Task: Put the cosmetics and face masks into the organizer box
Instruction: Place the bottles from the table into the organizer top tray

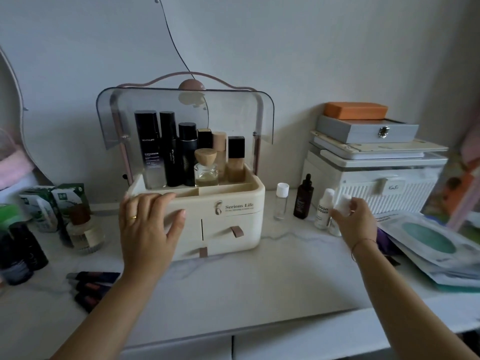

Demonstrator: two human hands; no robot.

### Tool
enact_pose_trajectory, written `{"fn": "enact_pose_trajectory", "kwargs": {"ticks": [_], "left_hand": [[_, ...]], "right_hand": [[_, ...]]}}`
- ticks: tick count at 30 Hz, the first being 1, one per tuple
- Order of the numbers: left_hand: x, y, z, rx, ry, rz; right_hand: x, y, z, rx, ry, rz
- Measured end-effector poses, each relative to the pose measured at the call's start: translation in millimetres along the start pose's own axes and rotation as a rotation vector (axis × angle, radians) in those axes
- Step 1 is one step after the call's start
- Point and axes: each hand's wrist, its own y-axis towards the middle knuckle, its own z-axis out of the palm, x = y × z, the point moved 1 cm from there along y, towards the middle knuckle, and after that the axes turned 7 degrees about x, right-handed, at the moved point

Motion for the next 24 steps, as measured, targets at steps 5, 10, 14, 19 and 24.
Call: {"fn": "enact_pose_trajectory", "kwargs": {"ticks": [5, 10, 14, 19, 24], "left_hand": [[-1, 0, -3, -0.010, 0.013, 0.001], [-3, 1, -2, -0.006, 0.009, -0.019], [-3, 0, -2, 0.014, -0.019, -0.017], [-1, 0, -4, 0.057, -0.032, 0.003], [2, -1, -5, 0.089, -0.033, -0.005]], "right_hand": [[-1, -7, -2, -0.003, -0.008, 0.042], [56, -46, -17, -0.163, 0.210, -0.229], [132, -82, -6, 0.082, 0.371, -0.564], [185, -80, 35, 0.265, 0.365, -0.615], [208, -54, 73, 0.284, -0.005, -0.515]]}}
